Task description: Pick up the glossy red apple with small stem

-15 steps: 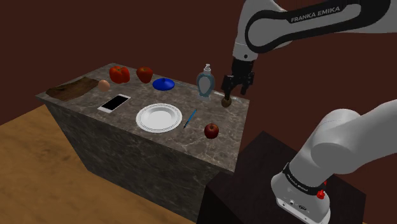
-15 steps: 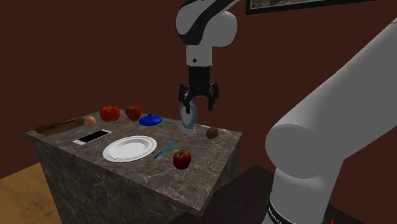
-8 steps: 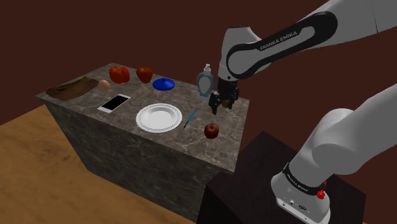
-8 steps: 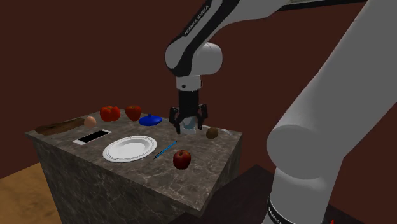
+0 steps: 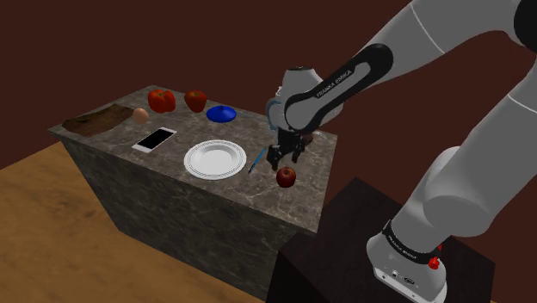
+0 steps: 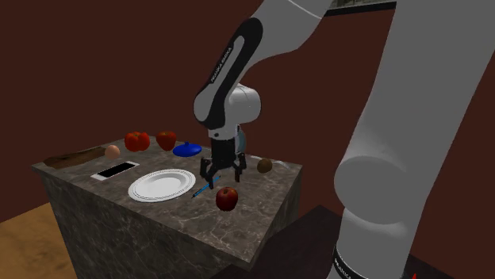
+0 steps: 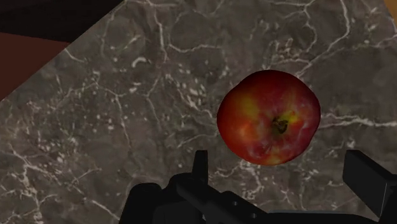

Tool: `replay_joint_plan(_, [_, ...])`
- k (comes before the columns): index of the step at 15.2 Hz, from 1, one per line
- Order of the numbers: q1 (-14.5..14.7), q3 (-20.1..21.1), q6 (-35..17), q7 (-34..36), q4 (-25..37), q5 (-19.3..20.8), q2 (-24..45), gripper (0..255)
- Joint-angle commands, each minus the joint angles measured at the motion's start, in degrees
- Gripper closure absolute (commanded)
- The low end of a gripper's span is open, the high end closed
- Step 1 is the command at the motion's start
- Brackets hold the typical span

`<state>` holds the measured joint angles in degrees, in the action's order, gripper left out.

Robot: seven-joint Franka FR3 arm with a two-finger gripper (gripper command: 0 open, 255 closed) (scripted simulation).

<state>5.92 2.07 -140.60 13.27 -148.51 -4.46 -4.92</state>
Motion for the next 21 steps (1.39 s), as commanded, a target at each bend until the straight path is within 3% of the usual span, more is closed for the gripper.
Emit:
replay_joint_plan(1, [0.12, 0.11, -1.95, -0.01, -0.26, -0.15, 1.63, 0])
replay_joint_plan(8, [0.17, 0.16, -6.88, -0.37, -0.81, -0.45, 6.02, 0])
replay_joint_plan(9, [0.19, 0.18, -6.87, -0.35, -0.85, -0.46, 5.97, 255])
replay_joint_plan(18, [0.18, 0.16, -6.88, -0.37, -0.81, -0.45, 6.02, 255])
replay_joint_plan(21, [0.16, 0.12, -4.24, -0.17, -0.57, -0.28, 3.61, 255])
